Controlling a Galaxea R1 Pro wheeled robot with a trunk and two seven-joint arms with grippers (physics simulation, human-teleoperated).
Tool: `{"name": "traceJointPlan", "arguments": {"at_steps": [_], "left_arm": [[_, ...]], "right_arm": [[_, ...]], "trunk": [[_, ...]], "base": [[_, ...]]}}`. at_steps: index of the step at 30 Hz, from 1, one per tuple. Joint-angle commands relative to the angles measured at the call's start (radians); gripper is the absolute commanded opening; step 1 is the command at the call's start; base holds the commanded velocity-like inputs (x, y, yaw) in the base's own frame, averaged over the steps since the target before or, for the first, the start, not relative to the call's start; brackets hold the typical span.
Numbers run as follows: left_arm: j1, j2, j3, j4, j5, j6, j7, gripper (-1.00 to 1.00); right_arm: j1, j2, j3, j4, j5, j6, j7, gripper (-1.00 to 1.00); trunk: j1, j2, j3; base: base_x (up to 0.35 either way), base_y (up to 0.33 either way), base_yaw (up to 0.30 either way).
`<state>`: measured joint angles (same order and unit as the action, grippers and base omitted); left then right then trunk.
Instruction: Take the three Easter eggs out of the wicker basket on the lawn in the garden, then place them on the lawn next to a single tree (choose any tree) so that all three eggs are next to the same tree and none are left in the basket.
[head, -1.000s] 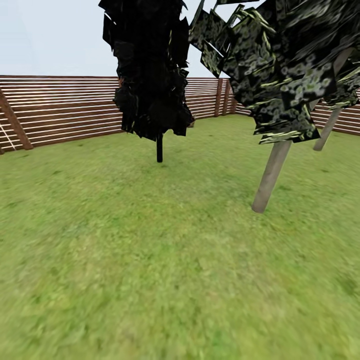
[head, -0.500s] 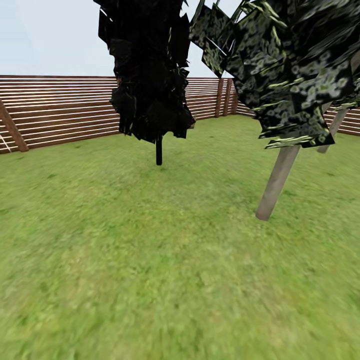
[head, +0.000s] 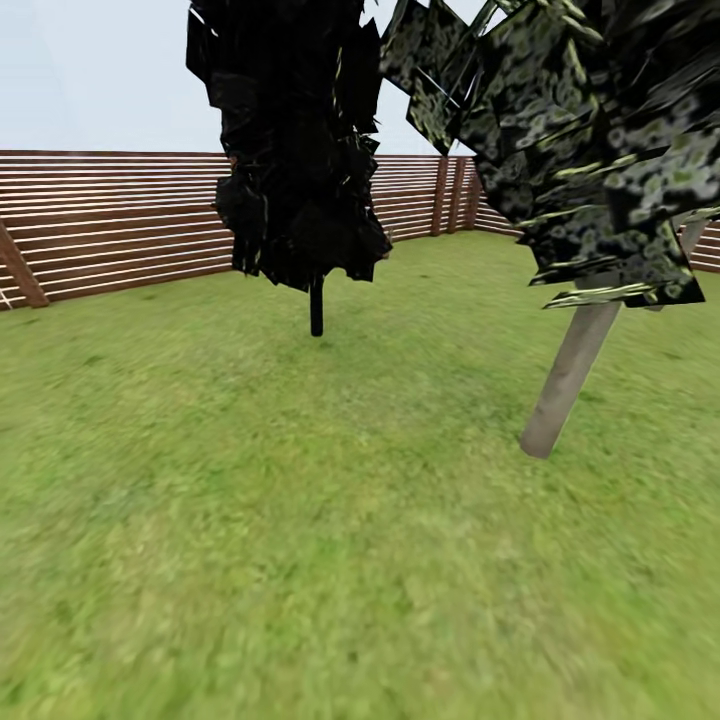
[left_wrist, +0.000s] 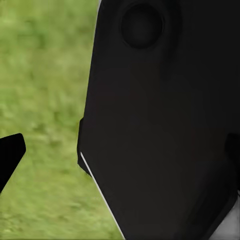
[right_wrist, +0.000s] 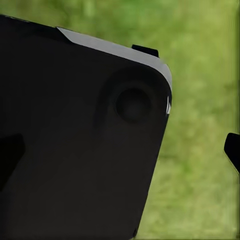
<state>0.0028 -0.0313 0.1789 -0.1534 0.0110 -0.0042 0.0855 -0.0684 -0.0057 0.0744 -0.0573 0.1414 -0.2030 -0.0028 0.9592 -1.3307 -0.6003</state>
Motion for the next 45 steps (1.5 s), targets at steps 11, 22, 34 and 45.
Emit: {"name": "traceJointPlan", "arguments": {"at_steps": [11, 22, 34, 45], "left_arm": [[0.0, -0.001, 0.004, -0.002, 0.001, 0.0, 0.002, 1.0], [0.0, -0.001, 0.004, -0.002, 0.001, 0.0, 0.002, 1.0], [0.0, -0.001, 0.004, -0.002, 0.001, 0.0, 0.002, 1.0], [0.0, -0.001, 0.004, -0.002, 0.001, 0.0, 0.002, 1.0]], "right_arm": [[-0.001, 0.0, 0.008, 0.001, 0.001, -0.003, 0.0, 1.0], [-0.001, -0.001, 0.008, 0.002, 0.001, -0.003, 0.0, 1.0], [-0.001, 0.0, 0.008, 0.001, 0.001, -0.003, 0.0, 1.0], [0.0, 0.0, 0.008, 0.002, 0.001, -0.003, 0.0, 1.0]], "trunk": [[0.001, 0.0, -0.001], [0.001, 0.0, -0.001], [0.001, 0.0, -0.001], [0.001, 0.0, -0.001]], "base": [[0.335, 0.076, -0.095], [0.329, 0.163, -0.261], [0.306, 0.2, -0.059], [0.303, 0.182, 0.0]]}}
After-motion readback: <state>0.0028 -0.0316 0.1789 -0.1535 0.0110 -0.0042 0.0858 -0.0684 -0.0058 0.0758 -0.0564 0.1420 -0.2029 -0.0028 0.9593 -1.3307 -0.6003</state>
